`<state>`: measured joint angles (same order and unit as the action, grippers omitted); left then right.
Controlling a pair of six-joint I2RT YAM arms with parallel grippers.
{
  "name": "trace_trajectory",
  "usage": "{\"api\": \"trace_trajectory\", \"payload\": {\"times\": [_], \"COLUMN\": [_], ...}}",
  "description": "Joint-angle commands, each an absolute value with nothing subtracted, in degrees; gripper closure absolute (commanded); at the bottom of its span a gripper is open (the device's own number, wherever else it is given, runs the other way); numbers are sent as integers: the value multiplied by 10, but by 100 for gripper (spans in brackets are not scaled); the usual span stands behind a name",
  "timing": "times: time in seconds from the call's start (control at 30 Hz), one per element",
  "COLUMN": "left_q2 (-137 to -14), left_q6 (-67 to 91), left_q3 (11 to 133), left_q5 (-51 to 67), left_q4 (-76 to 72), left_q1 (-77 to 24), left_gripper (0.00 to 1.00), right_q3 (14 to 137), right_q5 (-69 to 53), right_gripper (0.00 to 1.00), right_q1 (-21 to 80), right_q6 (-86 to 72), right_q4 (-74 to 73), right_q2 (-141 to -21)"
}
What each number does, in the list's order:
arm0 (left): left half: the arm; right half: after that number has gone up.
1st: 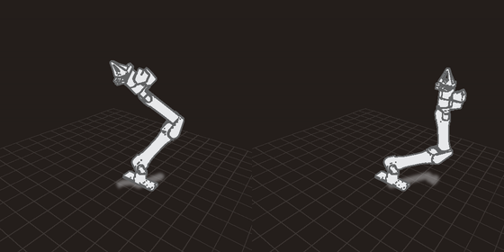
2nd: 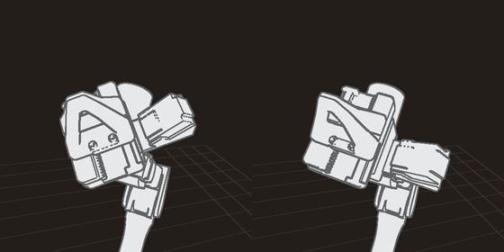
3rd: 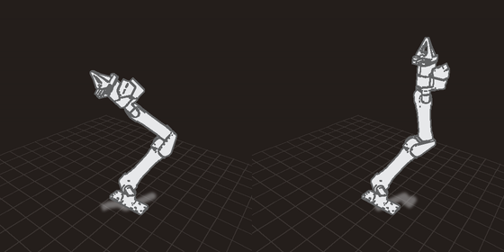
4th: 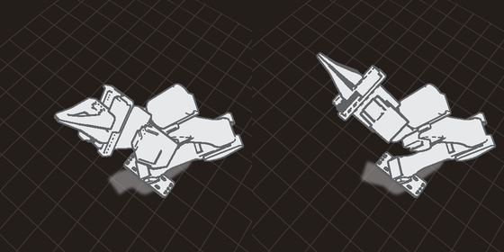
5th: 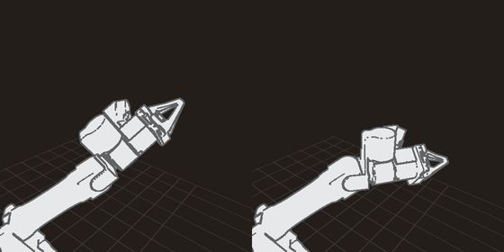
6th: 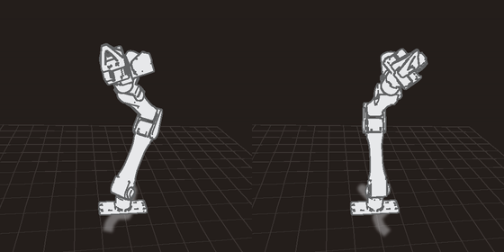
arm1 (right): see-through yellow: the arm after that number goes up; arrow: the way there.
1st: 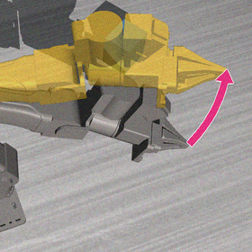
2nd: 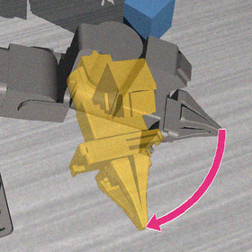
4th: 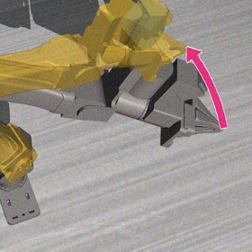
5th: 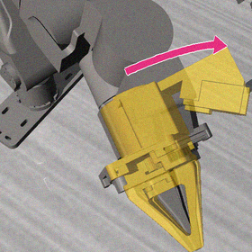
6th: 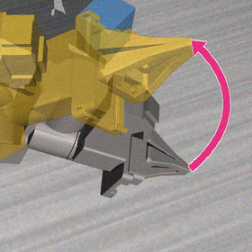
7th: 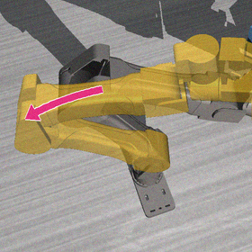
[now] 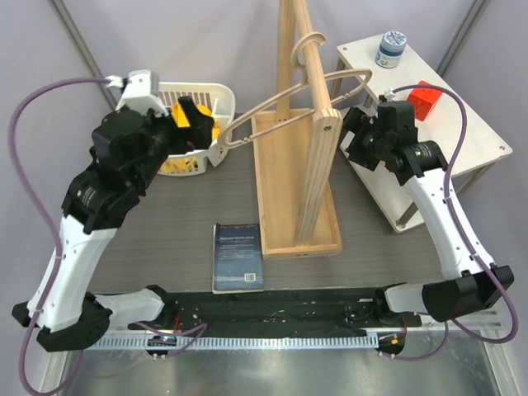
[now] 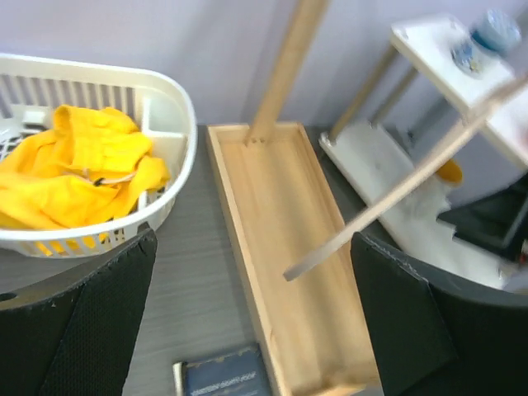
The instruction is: Remove the shorts from the hanger
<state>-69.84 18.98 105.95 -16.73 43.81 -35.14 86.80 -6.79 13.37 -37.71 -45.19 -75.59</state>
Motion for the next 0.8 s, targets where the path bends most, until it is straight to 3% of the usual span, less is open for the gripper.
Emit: {"api": "trace_trajectory", "payload": {"times": [0.0,0.3,0.77], "left_q2": [-629,-553,-445], "left_q6": [371,549,712], "left_q3": [972,827,541], "left_q5": [-343,-358,-81], "left_q4": [391,454,309], "left_q1": [-350,-334,-260], "left_gripper": [1,0,0], "right_q3": [889,846,655], "right_q5": [-81,-104,-172], "right_gripper": [5,6,0], "right_q1": [132,132,133], "right_q6": [-388,-390,-390], "right_q4": [-439,-430,-348], "right_q2": [-769,-765,-655]}}
